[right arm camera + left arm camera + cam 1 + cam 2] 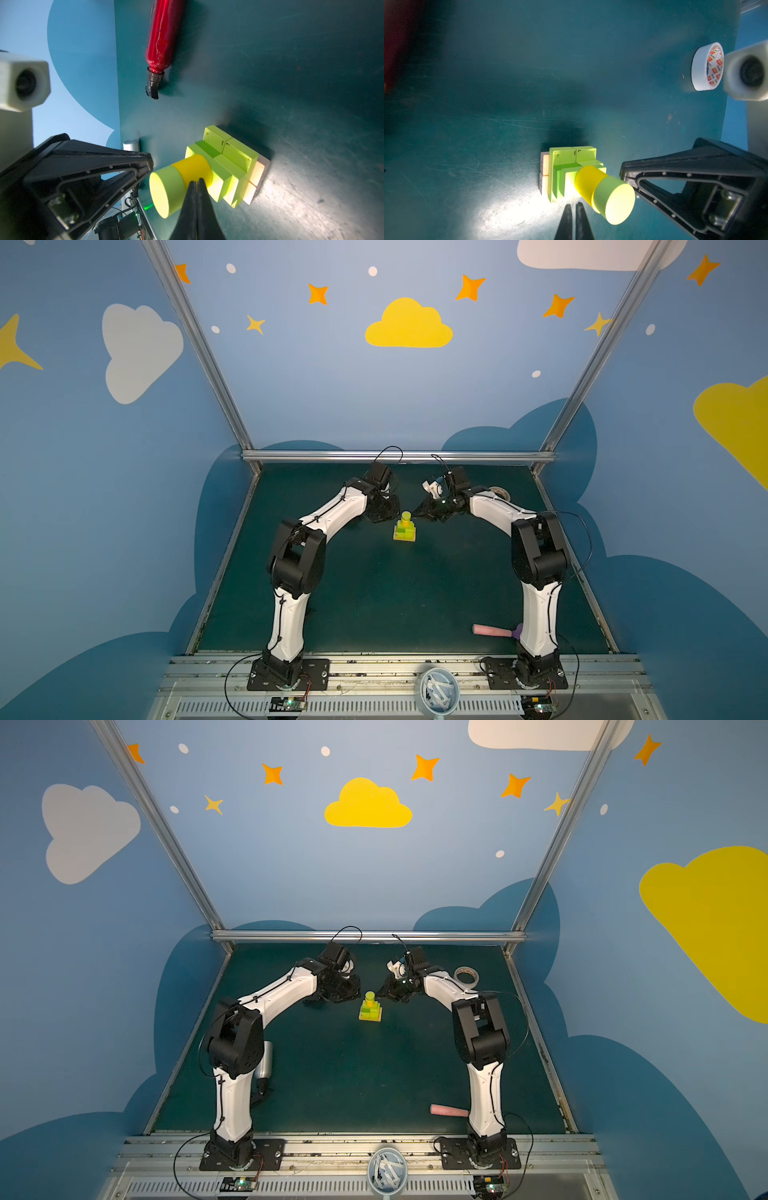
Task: Build the wood block tower
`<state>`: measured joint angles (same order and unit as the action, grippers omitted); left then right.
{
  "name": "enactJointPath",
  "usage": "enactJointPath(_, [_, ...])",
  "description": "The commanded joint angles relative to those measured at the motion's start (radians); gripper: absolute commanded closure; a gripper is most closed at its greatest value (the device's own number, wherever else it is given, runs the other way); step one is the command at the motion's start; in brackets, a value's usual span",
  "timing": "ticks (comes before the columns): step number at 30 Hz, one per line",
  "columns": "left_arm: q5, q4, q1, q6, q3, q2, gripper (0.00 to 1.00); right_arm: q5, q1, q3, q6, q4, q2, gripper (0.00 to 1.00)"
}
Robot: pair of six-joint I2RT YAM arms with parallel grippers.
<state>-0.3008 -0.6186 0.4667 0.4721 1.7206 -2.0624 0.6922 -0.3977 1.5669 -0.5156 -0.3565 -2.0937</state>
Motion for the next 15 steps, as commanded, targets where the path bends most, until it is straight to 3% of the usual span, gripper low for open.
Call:
enactJointPath(1, [0.003, -0.008, -0.002, -0.003, -0.009, 0.024, 0.92, -0.003, -0.004, 0.024, 0.012, -0.012, 0.046, 1.00])
enactJointPath(15, [-0.001, -0.007, -0.003, -0.003, -0.006, 0.020, 0.92, 0.001, -0.004, 0.025, 0.011, -0.014, 0.046, 1.00])
